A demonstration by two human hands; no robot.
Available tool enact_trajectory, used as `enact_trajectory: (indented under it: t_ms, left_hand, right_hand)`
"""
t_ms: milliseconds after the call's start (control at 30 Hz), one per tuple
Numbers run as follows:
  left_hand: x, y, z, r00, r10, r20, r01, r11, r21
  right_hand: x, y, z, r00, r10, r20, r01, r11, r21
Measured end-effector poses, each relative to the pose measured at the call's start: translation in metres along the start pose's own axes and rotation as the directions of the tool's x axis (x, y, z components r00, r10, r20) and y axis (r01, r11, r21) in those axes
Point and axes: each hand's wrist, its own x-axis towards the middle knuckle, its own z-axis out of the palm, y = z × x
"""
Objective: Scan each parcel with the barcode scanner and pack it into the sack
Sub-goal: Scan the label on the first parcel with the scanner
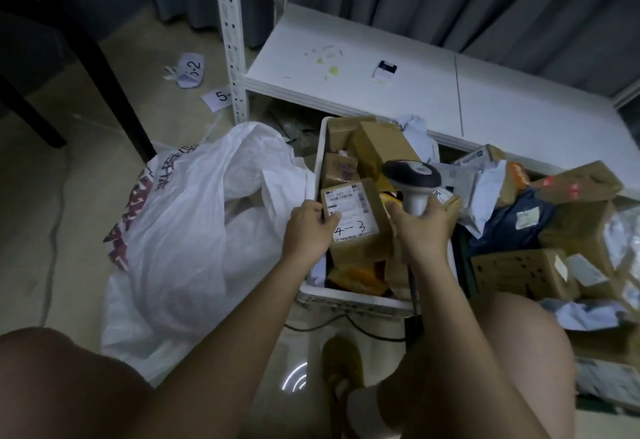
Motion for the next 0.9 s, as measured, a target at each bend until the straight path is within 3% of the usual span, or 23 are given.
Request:
enact_trajectory:
  t_ms: [100,233,333,400,467,667,900]
  left_hand:
    - [0.001,-0.001,0.017,0.989,-0.140,0.049,0.136,0.988,0.076]
    - [-0.003,-0.005,0.021,0.975,-0.188,0.122,0.193,0.981,-0.025]
    - [-0.013,-0.003,0.019,0.987,-0.156,0.045,0.162,0.961,-0.224]
    - [-0.025,0.009,0.016,0.991,-0.117,0.067,0.135,0.871,-0.472]
    - [-0.035,0.019,0.013,0.993,-0.048,0.105,0.102,0.799,-0.593]
    - [-0.054,0.033,-0.012,0.984,-0.043,0.173,0.149,0.732,-0.665]
    - [-0.065,0.038,-0.072,0.998,-0.029,0.057,0.057,0.810,-0.583]
  right_hand:
    - [0.004,0.003,0.005,0.997,0.051,0.057,-0.043,0.989,-0.141]
    - [0.000,0.004,0.008,0.996,0.077,0.045,-0.064,0.968,-0.244]
    - [-0.005,0.013,-0.002,0.999,0.036,0.033,-0.034,0.998,-0.047]
    - [-0.012,0.013,-0.012,1.000,-0.006,0.009,0.005,0.993,0.121]
    - [-0.019,0.012,-0.022,1.000,-0.021,-0.010,0.023,0.968,0.250]
    - [-0.037,-0.009,-0.040,0.991,-0.129,-0.019,0.127,0.917,0.379]
    - [-0.067,-0.044,-0.043,0.974,-0.198,0.105,0.148,0.919,0.366]
